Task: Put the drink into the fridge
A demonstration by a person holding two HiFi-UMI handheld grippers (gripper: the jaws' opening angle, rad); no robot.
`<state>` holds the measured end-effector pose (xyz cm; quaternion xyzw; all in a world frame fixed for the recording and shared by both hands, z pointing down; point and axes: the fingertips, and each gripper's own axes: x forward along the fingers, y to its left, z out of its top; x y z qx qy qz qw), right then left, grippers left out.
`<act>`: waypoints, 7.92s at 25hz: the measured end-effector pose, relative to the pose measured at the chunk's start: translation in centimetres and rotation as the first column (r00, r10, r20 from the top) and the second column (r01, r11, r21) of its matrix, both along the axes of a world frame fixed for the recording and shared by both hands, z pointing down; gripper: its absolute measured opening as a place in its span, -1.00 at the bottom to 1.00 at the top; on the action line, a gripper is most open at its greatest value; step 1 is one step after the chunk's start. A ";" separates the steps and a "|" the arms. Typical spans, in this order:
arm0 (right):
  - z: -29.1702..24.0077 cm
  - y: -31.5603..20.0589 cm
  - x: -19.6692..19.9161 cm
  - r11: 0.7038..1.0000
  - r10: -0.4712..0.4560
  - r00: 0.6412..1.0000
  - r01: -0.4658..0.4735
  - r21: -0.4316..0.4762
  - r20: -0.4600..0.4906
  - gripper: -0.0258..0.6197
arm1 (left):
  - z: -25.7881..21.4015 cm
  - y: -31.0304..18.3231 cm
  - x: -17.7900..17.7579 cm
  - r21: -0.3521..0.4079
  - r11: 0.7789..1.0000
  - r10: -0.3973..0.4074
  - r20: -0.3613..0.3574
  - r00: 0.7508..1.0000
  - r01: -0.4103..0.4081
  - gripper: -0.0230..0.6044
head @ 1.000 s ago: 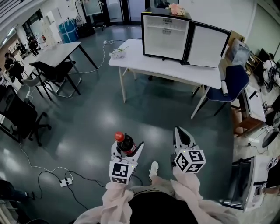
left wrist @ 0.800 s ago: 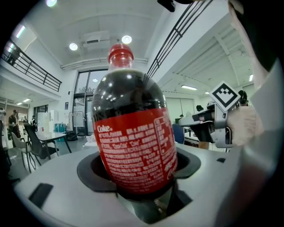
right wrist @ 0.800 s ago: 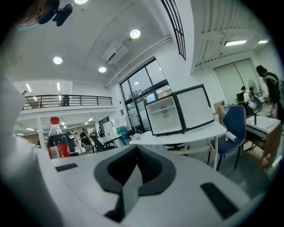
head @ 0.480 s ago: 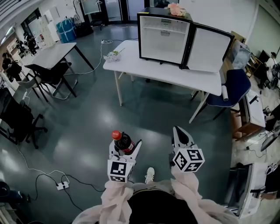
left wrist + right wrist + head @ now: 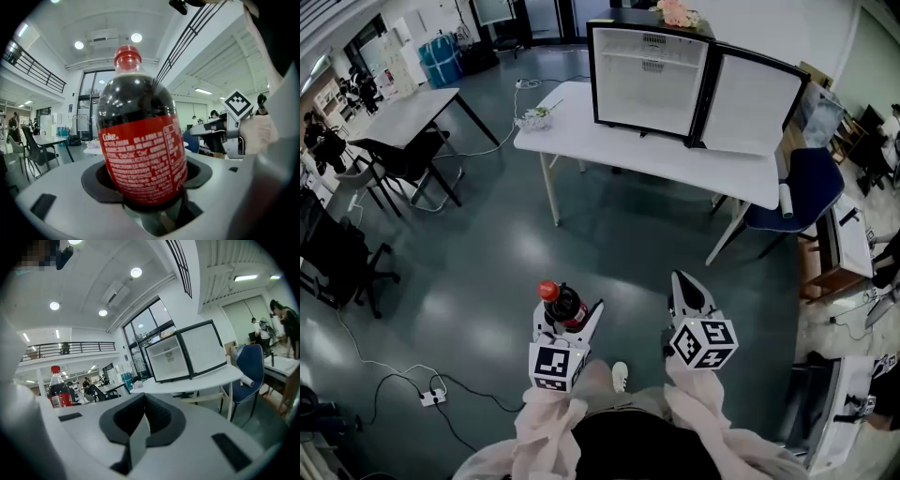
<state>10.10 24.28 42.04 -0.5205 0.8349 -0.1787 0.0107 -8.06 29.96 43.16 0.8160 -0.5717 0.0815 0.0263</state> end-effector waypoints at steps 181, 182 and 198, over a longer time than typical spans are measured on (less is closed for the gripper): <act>5.0 -68.9 -0.8 0.984 0.128 0.992 -0.123 -0.128 0.024 -0.89 | 2.7 -79.3 8.0 -0.034 0.924 0.383 0.052 0.922 -0.382 0.13; 5.2 -68.9 -0.7 0.983 0.129 0.991 -0.125 -0.132 0.024 -0.89 | 2.6 -79.7 8.3 -0.031 0.920 0.391 0.055 0.919 -0.390 0.13; 6.4 -69.6 0.2 0.970 0.176 0.984 -0.172 -0.173 0.007 -0.89 | 2.7 -86.0 11.9 0.022 0.880 0.470 0.108 0.876 -0.475 0.13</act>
